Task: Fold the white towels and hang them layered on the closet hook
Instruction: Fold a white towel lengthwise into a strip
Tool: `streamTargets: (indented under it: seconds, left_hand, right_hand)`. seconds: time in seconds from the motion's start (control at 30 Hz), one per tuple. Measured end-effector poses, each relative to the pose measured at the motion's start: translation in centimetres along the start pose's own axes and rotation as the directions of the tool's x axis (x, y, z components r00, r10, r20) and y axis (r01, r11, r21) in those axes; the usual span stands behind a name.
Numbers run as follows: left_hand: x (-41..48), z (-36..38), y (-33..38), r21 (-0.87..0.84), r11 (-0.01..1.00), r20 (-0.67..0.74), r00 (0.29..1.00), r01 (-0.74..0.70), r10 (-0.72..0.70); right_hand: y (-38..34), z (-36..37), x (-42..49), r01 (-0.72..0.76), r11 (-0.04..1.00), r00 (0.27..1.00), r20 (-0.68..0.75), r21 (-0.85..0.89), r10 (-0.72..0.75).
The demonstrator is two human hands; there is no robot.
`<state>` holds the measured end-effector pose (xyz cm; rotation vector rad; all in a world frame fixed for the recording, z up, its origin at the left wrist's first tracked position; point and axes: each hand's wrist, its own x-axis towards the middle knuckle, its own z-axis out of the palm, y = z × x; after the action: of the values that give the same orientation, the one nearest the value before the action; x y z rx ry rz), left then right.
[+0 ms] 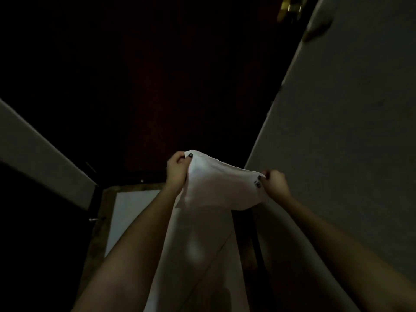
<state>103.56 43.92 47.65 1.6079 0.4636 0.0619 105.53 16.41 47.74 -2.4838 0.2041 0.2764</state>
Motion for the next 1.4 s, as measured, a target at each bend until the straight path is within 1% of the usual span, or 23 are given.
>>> streamTargets:
  seconds: [0.1,0.2,0.27,0.33,0.4,0.47,0.57,0.63,0.7,0.73,0.8,0.9,1.03,1.17,1.33,1.4]
  left_hand:
    - [-2.6,-4.2,9.5,0.025,0.996,-0.039,0.996,-0.082,0.083]
    - [-5.3,-8.6,17.9,0.068,0.988,-0.086,0.986,-0.136,0.142]
    - [-7.4,-11.3,22.8,0.102,0.981,-0.130,0.975,-0.168,0.180]
    - [-9.7,-13.8,27.7,0.126,0.970,-0.157,0.962,-0.206,0.225]
    - [-12.2,-15.9,31.9,0.148,0.956,-0.179,0.944,-0.254,0.278]
    - [-15.1,-17.6,35.3,0.179,0.931,-0.188,0.917,-0.319,0.351]
    - [-20.3,-19.4,38.2,0.152,0.904,-0.244,0.871,-0.400,0.427]
    - [-24.2,-20.3,38.7,0.122,0.891,-0.300,0.840,-0.437,0.453]
    - [-28.3,-21.1,38.2,0.078,0.892,-0.358,0.823,-0.445,0.442]
    - [-30.3,-21.4,37.8,0.054,0.889,-0.386,0.812,-0.454,0.438]
    - [-33.9,-22.0,36.7,0.000,0.884,-0.454,0.788,-0.467,0.416]
    - [-39.0,-22.6,34.8,-0.042,0.883,-0.545,0.752,-0.468,0.372]
    - [-45.8,-24.0,32.1,-0.091,0.888,-0.654,0.699,-0.452,0.289]
    - [-53.6,-25.4,29.4,-0.071,0.897,-0.751,0.615,-0.436,0.239]
    - [-63.5,-26.1,26.4,-0.048,0.892,-0.805,0.546,-0.449,0.231]
    - [-67.2,-26.6,25.3,-0.034,0.882,-0.833,0.501,-0.470,0.234]
  right_hand:
    - [-7.5,-6.6,-2.4,0.077,0.995,0.997,0.000,0.069,-0.077]
    - [-14.7,-12.5,-4.9,0.190,0.975,0.982,-0.018,0.110,-0.190]
    - [-19.3,-16.2,-7.1,0.262,0.953,0.965,-0.046,0.154,-0.258]
    - [-23.8,-19.5,-9.3,0.324,0.916,0.946,-0.059,0.235,-0.319]
    - [-27.9,-22.4,-11.7,0.391,0.853,0.911,-0.016,0.344,-0.411]
    - [-31.5,-24.2,-14.4,0.417,0.765,0.871,0.027,0.490,-0.491]
    - [-35.3,-24.8,-19.8,0.349,0.611,0.833,0.064,0.710,-0.550]
    - [-36.5,-24.1,-23.7,0.246,0.516,0.797,0.131,0.821,-0.590]
    - [-37.0,-22.9,-27.5,0.196,0.461,0.726,0.188,0.865,-0.662]
    - [-37.2,-22.3,-29.2,0.211,0.452,0.681,0.201,0.867,-0.704]
    - [-37.2,-20.9,-32.3,0.274,0.465,0.602,0.227,0.842,-0.766]
    - [-37.2,-18.6,-36.8,0.338,0.478,0.535,0.253,0.811,-0.806]
    - [-37.1,-16.1,-43.0,0.311,0.429,0.450,0.266,0.848,-0.852]
    - [-36.8,-14.3,-49.6,0.302,0.402,0.368,0.284,0.864,-0.886]
    - [-36.0,-12.9,-58.5,0.308,0.365,0.201,0.315,0.879,-0.928]
    - [-35.3,-12.4,-62.1,0.287,0.356,0.150,0.325,0.889,-0.934]
